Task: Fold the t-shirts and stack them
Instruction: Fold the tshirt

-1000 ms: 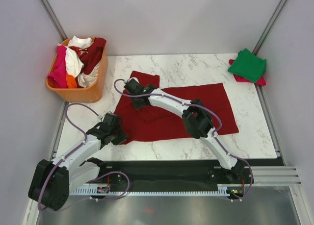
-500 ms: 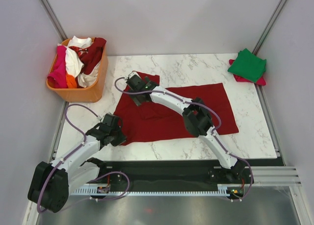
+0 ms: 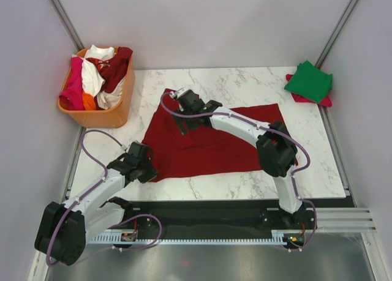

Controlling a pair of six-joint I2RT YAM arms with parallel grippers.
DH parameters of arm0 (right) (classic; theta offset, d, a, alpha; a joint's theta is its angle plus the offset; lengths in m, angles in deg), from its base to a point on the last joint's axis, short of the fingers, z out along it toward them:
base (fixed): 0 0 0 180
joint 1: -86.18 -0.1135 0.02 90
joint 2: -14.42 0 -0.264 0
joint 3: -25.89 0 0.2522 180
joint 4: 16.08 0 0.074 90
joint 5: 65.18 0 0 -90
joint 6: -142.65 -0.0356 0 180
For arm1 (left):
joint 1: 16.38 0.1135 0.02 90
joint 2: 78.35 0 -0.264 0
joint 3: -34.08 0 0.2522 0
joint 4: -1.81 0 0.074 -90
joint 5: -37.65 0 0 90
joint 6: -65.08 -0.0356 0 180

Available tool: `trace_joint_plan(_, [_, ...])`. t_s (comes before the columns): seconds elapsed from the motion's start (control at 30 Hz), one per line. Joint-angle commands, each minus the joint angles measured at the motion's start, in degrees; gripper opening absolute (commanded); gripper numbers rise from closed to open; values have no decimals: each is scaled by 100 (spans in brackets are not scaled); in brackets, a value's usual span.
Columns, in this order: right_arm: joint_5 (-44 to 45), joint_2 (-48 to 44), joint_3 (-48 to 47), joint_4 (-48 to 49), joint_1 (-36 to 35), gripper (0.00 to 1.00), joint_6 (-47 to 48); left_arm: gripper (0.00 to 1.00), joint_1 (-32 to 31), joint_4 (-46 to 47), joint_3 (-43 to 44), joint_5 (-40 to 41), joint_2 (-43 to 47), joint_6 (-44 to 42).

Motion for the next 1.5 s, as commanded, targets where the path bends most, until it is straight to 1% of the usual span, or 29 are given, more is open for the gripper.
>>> trace_joint_plan(0.0, [-924, -356, 522, 467, -400, 84, -356, 2, -35, -344, 55, 70, -7, 77])
trace_joint_plan(0.03, [-1133, -348, 679, 545, -427, 83, -409, 2, -35, -344, 46, 71, 2, 77])
trace_joint_plan(0.1, [-1162, -269, 786, 616, -506, 82, -444, 2, -35, -352, 29, 79, 55, 85])
trace_joint_plan(0.13, [-1353, -216, 795, 625, -524, 81, -453, 2, -35, -344, 29, 71, 63, 85])
trace_joint_plan(0.27, [-1451, 91, 707, 625, -550, 78, -418, 2, -43, -352, 20, 62, 107, 94])
trace_joint_plan(0.5, [-1531, 303, 636, 537, -559, 75, -339, 2, -43, -352, 20, 88, 108, 103])
trace_joint_plan(0.53, [-1540, 303, 654, 537, -568, 71, -339, 2, -43, -352, 20, 97, 107, 103])
trace_joint_plan(0.6, [-1557, 294, 698, 529, -577, 67, -330, 2, -43, -353, 29, 106, 99, 103])
trace_joint_plan(0.63, [-1549, 303, 707, 520, -585, 62, -322, 2, -43, -352, 29, 114, 90, 103])
trace_joint_plan(0.67, [-1540, 294, 716, 537, -577, 59, -322, 2, -43, -361, 37, 123, 81, 103])
trace_joint_plan(0.7, [-1522, 303, 724, 529, -594, 52, -313, 2, -43, -353, 37, 123, 72, 103])
trace_joint_plan(0.8, [-1382, 303, 716, 520, -594, 38, -295, 2, -43, -352, 37, 114, 81, 94])
trace_joint_plan(0.83, [-1329, 303, 707, 511, -585, 27, -295, 2, -43, -352, 37, 114, 72, 94])
trace_joint_plan(0.87, [-1250, 294, 690, 502, -594, 23, -287, 2, -43, -352, 37, 123, 81, 94])
trace_joint_plan(0.9, [-1180, 285, 681, 502, -585, 17, -260, 2, -43, -352, 37, 115, 81, 94])
trace_joint_plan(1.03, [-785, 320, 584, 415, -577, 6, -120, 2, -43, -352, 29, 115, 99, 94])
trace_joint_plan(1.2, [-485, 303, 347, 230, -506, 5, 21, 2, -52, -352, 29, 123, 107, 94])
trace_joint_plan(1.47, [-265, 311, 22, 89, -50, 5, 74, 2, -52, -352, 29, 123, 81, 103])
